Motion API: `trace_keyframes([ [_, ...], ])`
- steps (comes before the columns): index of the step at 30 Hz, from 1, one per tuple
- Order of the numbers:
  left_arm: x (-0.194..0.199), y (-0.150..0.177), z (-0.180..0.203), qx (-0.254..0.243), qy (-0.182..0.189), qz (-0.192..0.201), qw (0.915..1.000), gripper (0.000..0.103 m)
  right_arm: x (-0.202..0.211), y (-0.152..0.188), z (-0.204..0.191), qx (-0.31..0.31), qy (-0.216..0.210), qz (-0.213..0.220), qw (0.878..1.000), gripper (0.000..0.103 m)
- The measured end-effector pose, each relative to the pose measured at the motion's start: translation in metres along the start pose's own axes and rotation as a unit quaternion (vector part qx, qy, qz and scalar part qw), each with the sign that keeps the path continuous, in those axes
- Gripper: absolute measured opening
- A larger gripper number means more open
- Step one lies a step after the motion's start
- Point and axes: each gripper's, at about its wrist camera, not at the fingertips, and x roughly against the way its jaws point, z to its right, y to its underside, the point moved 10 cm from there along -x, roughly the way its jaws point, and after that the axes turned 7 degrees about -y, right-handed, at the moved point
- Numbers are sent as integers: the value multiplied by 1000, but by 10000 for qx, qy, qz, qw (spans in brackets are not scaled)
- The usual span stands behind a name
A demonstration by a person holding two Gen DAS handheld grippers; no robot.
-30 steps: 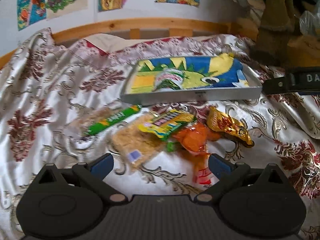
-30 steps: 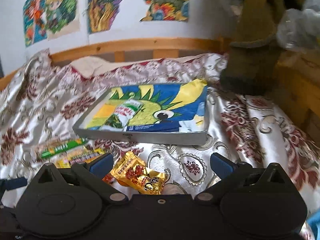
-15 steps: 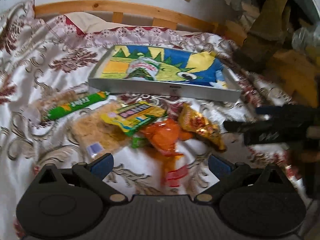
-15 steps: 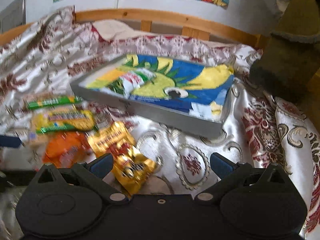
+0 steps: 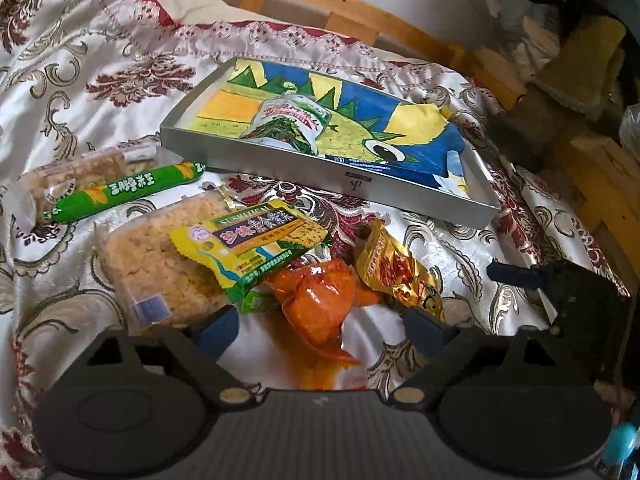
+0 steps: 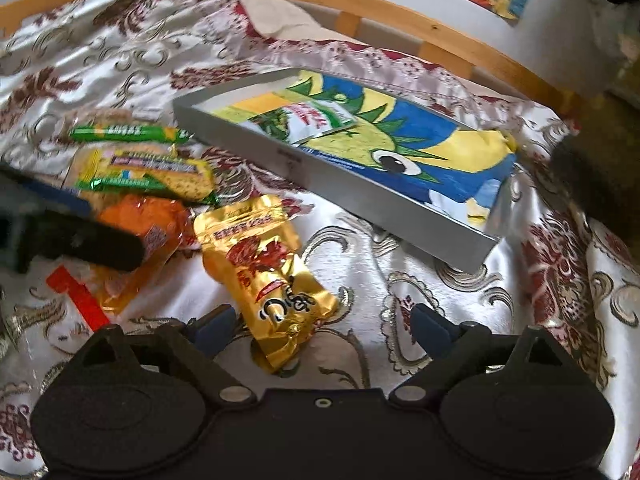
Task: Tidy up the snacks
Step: 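Grasp the gold pouch with the right tool while the left tool reaches the orange packet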
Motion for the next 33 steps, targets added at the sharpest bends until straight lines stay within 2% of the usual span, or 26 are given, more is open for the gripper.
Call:
trace_keyframes([
  [4, -5, 0, 1, 28, 22, -69, 10000, 78, -5, -2, -4, 142, -8, 37, 9999, 90],
  [9, -13, -3, 2, 97, 97, -109, 9998, 73, -14, -7, -10, 371, -8, 103, 9993, 86],
  [14, -23, -3, 1, 183, 124, -232, 9995, 55, -22, -13, -14, 486, -29, 195, 9986, 79],
  [16, -26, -3, -1, 213, 105, -248, 9994, 51, -25, -14, -16, 518, -52, 180, 9985, 75],
  [21, -26, -1, -4, 324, 157, -276, 9990, 48, -34, -12, -21, 527, -200, 74, 9984, 72],
  [25, -23, 1, -5, 330, 168, -227, 9991, 47, -34, -11, -20, 306, -390, 42, 9988, 56],
  [33, -14, 4, -6, 353, 151, -184, 9991, 46, -28, -8, -24, 459, -249, -43, 9986, 42],
])
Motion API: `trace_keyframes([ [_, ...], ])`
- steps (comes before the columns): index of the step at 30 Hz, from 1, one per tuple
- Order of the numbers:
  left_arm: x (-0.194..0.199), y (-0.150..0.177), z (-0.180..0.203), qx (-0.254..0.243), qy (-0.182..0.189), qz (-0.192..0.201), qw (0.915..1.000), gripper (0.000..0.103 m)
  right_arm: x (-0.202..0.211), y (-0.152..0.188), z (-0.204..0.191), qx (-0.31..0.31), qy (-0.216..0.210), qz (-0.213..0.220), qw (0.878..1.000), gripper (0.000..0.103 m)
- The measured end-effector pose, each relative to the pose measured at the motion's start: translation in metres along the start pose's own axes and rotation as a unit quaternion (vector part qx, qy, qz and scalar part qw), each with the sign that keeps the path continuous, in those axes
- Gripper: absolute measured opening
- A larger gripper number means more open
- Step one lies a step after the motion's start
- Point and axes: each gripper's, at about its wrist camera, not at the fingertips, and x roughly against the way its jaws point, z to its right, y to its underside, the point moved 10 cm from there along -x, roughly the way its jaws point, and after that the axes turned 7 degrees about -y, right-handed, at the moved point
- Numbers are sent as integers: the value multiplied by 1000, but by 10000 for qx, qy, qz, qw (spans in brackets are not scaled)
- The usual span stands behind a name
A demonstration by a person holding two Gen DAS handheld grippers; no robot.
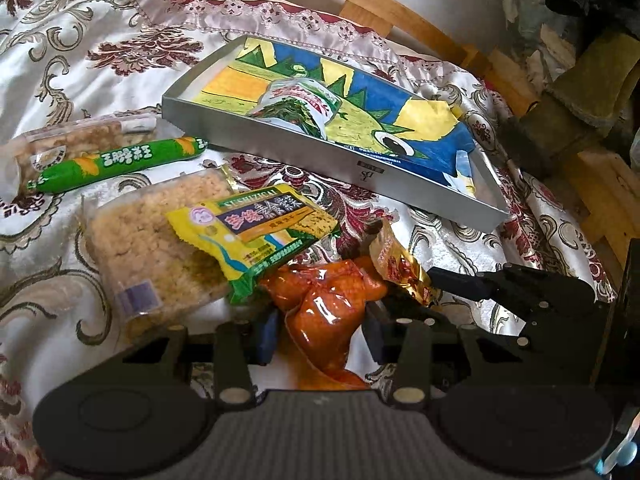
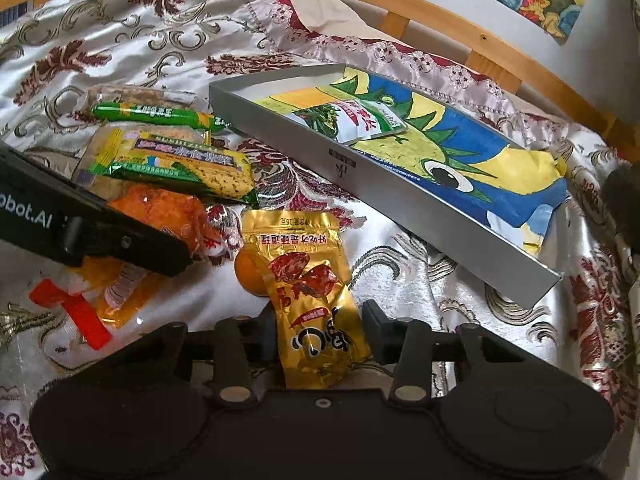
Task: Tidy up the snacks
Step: 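Grasp the gold pouch with the right tool while the left tool reaches the orange packet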
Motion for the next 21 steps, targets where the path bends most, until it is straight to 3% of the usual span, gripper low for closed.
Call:
trace_keyframes([
  [11, 23, 12, 1, -241, -244, 21, 9994, 46, 20, 0, -15, 671, 803, -147, 9944, 36],
  [21, 65, 21, 6, -376, -171, 173, 9990, 45, 68, -17, -19, 582, 1354, 387, 9883, 36],
])
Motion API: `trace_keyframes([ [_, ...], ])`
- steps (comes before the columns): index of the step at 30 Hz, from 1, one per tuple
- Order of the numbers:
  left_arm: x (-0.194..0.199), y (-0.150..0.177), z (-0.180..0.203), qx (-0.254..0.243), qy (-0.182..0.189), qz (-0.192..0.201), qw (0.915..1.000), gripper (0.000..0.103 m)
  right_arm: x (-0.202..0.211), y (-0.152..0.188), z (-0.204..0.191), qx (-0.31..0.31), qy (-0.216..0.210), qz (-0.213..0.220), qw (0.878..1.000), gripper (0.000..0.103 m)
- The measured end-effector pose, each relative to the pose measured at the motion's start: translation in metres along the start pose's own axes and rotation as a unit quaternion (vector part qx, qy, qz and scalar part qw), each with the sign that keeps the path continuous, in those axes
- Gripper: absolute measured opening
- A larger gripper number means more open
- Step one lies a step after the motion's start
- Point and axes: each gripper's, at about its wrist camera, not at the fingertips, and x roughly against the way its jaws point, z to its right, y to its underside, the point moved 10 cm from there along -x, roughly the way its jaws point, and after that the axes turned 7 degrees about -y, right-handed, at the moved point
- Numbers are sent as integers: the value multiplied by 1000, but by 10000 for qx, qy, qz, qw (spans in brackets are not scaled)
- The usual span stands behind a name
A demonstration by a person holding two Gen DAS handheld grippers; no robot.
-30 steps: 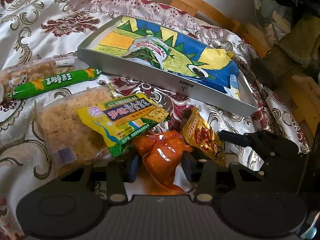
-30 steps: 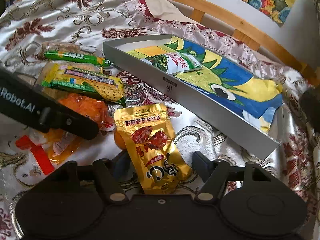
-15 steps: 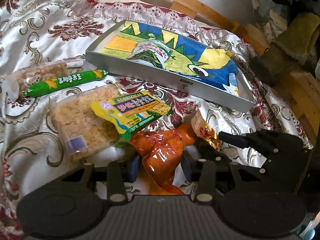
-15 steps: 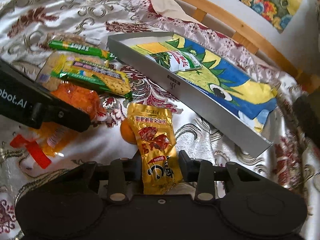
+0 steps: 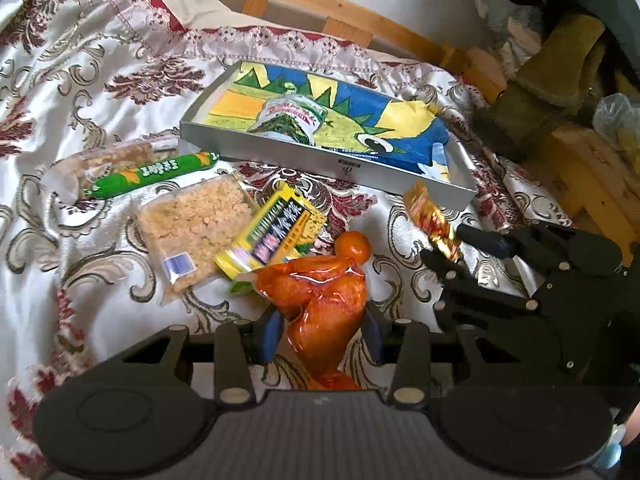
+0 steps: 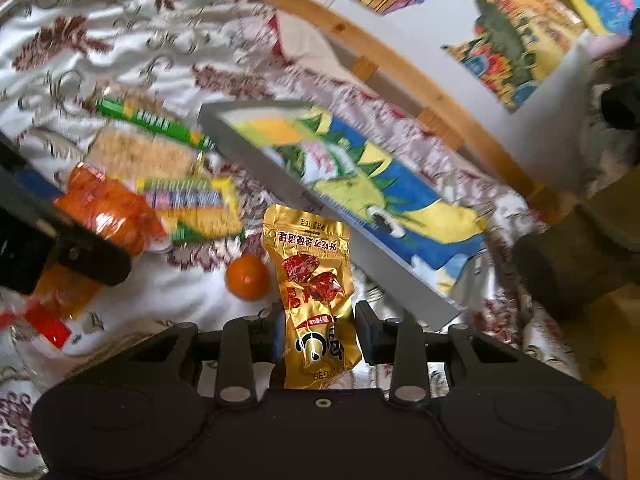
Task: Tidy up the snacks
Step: 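Grasp the gold pouch with the right tool while the left tool reaches the orange packet, then grasp the orange packet with the left tool while the right tool lifts the gold pouch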
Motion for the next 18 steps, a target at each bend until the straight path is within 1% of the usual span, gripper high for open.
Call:
trace_keyframes([
  [6, 23, 0, -3, 85, 100, 131, 9998, 45, 24, -12, 9, -404, 152, 336, 9985, 36],
  [11, 28, -2, -7, 122, 13, 186, 9998, 45, 34, -18, 10, -522, 182, 488, 9973, 36],
  [18, 34, -26, -4, 199, 8, 373, 9991, 45, 34, -22, 19, -711, 238, 637, 9952, 36],
])
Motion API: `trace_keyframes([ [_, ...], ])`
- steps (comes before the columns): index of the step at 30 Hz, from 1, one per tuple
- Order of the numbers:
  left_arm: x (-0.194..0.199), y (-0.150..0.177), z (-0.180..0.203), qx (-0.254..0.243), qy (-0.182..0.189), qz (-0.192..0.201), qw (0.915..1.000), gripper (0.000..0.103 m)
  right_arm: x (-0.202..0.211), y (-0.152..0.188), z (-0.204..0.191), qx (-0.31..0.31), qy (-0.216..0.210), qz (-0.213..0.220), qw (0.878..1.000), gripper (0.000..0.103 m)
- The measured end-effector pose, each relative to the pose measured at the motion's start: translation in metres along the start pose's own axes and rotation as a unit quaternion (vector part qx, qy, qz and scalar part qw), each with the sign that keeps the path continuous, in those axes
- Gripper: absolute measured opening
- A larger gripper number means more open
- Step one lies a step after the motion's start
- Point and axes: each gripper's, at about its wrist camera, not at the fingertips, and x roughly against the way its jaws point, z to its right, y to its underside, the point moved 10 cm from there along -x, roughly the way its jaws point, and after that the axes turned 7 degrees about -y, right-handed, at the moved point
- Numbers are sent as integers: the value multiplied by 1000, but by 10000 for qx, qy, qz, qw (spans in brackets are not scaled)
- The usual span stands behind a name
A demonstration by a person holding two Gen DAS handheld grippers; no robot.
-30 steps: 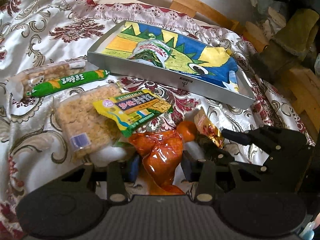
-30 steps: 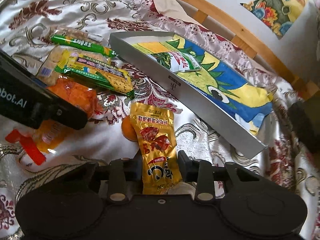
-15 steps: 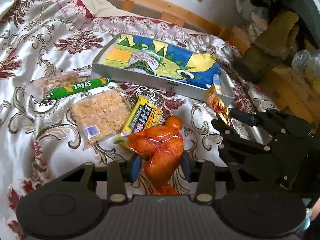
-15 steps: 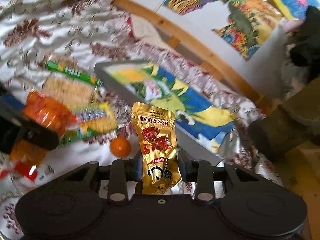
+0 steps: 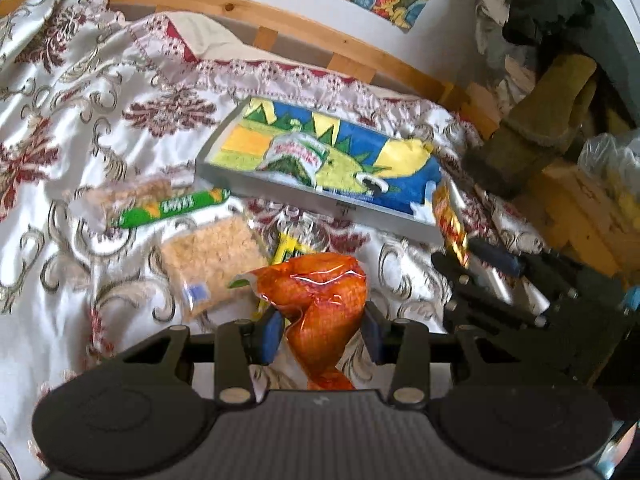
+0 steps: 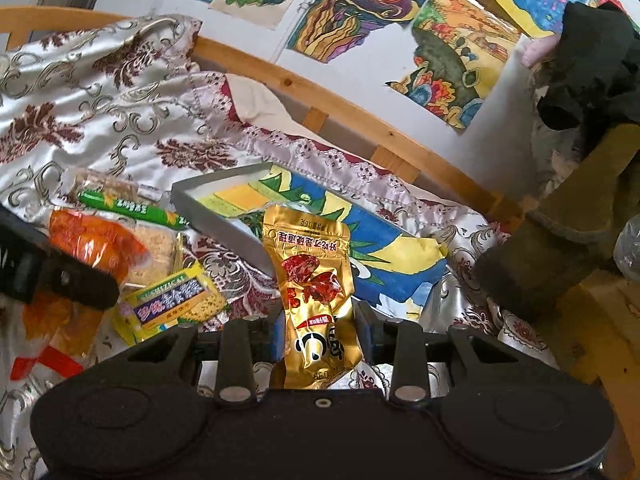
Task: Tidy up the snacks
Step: 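Grasp the orange packet with the left tool while the right tool lifts the gold pouch, then lower both held snacks into the tray and open both tools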
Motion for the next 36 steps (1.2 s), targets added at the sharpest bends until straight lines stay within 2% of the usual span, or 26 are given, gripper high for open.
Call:
trace_keyframes([
  [7, -10, -48, 14, -22, 13, 281, 9996, 45, -11, -11, 20, -361, 221, 281, 9987, 37],
  [18, -73, -135, 47, -191, 182, 603, 9978, 45, -53, -23, 82, -1086, 938, 743, 9869, 37],
  [22, -109, -153, 58, -350, 164, 562, 9977, 45, -73, -29, 105, -1433, 1060, 856, 9802, 37],
  [26, -144, -159, 60, -354, 188, 334, 9986, 45, -97, -31, 119, -1668, 997, 857, 9772, 37],
  [36, -207, -160, 60, -311, 93, -235, 9992, 45, -139, -26, 122, -1808, 698, 533, 9796, 37],
])
